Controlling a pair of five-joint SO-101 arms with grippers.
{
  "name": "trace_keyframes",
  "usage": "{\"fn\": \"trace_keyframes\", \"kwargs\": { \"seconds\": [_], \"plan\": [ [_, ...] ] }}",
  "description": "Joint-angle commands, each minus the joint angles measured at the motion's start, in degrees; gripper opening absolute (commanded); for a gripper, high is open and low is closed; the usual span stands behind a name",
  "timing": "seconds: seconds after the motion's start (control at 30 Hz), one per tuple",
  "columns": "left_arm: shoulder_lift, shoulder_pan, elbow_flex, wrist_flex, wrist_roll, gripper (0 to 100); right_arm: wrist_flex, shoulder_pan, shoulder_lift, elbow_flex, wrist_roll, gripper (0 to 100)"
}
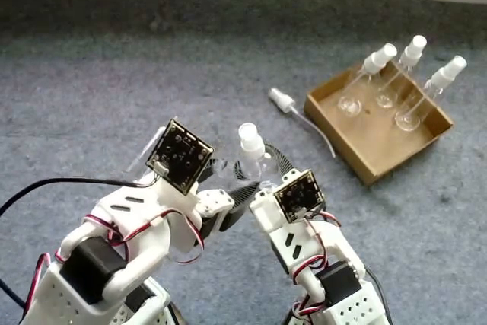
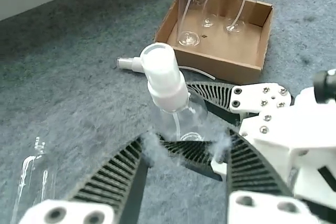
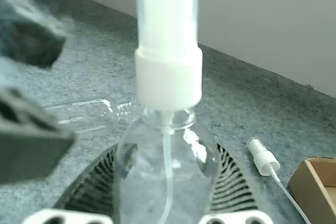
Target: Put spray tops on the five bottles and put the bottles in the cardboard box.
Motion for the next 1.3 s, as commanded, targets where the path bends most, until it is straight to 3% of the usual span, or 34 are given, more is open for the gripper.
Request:
{"fn": "trace_keyframes", "kwargs": {
  "seconds": [0.0,0.13,0.37,0.47,0.6,0.73,0.93,1.13,1.27],
  "plan": [
    [-1.0,0.4,-6.5,8.4,-0.6,19,0.0,1.1,-0.7,6.5,0.4,3.1],
    [-1.0,-3.6,-8.6,13.2,-0.6,19,0.0,3.6,-1.0,6.5,0.5,3.1],
    [-1.0,-27.8,-9.3,13.8,-0.6,18,-0.1,5.4,-1.0,6.5,0.5,3.1],
    [-1.0,-34.0,-9.2,16.0,-0.6,14,-0.3,5.5,-1.0,6.5,0.5,3.1],
    [-1.0,-34.8,-9.1,18.5,-0.6,0,-0.3,5.6,-1.1,6.5,0.5,3.2],
    [-1.0,-36.0,-5.7,19.4,-0.6,2,0.0,6.4,-1.1,6.1,0.5,3.3],
    [-1.0,-40.0,7.2,18.8,-0.7,0,0.0,16.3,-1.1,2.9,0.5,3.3],
    [-1.0,-40.2,19.6,3.5,-0.7,0,0.7,27.1,-0.6,-7.0,0.5,3.3],
    [-1.0,-40.0,25.9,-5.5,-0.6,0,5.6,30.0,-0.5,-15.3,0.6,3.4]
  ]
}}
